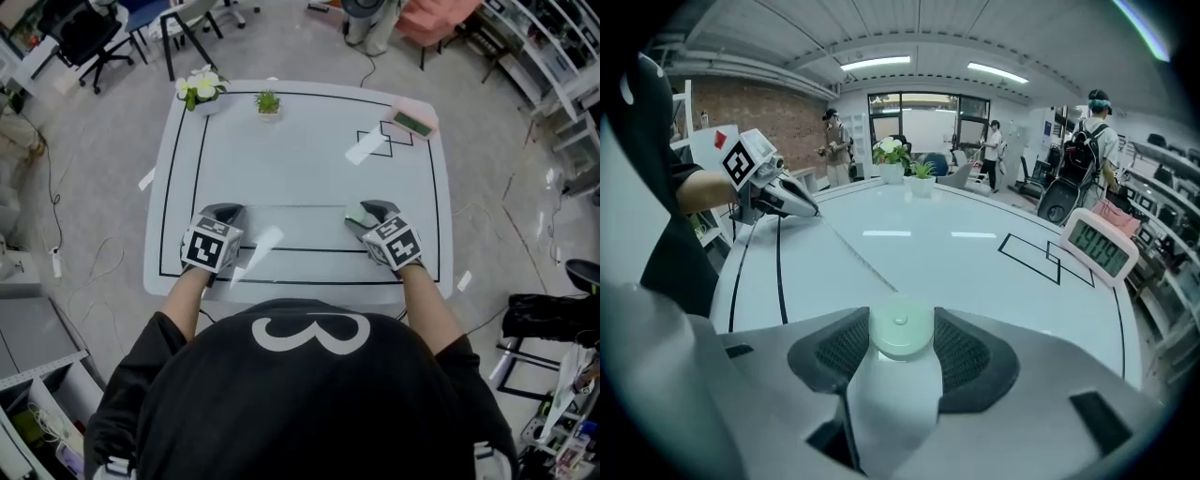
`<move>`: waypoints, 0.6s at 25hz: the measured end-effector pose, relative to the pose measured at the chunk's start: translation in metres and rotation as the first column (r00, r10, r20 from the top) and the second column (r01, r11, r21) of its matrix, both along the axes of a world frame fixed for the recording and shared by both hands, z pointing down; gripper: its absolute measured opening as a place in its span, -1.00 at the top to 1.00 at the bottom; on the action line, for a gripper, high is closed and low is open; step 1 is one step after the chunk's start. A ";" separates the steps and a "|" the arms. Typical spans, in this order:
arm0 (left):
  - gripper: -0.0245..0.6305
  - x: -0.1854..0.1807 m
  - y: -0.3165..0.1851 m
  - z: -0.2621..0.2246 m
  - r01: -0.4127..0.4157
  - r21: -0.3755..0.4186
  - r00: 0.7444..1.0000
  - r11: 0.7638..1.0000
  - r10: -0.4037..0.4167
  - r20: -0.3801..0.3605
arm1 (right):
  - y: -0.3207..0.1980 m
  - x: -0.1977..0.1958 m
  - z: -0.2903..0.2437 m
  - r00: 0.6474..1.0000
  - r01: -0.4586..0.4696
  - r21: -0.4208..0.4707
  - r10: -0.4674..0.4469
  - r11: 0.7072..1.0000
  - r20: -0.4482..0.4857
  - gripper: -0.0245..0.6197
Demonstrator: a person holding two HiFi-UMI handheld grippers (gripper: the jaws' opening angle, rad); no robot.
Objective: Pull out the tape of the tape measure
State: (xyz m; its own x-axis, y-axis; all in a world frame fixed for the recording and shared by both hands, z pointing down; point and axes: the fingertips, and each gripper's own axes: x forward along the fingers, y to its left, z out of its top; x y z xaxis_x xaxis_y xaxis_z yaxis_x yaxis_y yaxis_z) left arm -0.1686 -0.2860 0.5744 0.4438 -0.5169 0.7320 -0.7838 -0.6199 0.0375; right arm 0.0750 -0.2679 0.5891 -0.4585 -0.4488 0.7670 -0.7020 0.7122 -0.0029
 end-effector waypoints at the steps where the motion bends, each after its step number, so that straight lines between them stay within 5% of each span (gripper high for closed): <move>1: 0.90 0.000 0.001 0.002 -0.005 -0.002 1.000 1.000 0.005 0.010 | 0.000 0.000 0.000 1.000 0.000 -0.004 0.000 1.000 0.007 0.22; 15: 0.87 -0.002 0.000 0.005 0.006 -0.003 0.999 1.000 -0.006 0.033 | 0.001 -0.001 0.001 0.994 -0.022 -0.061 0.028 0.998 0.108 0.14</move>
State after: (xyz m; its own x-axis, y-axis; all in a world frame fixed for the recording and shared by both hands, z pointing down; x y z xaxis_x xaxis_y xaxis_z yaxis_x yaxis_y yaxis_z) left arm -0.1704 -0.2856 0.5792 0.4163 -0.5173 0.7477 -0.7881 -0.6155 0.0130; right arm 0.0745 -0.2666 0.5898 -0.5301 -0.4158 0.7390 -0.7126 0.6907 -0.1225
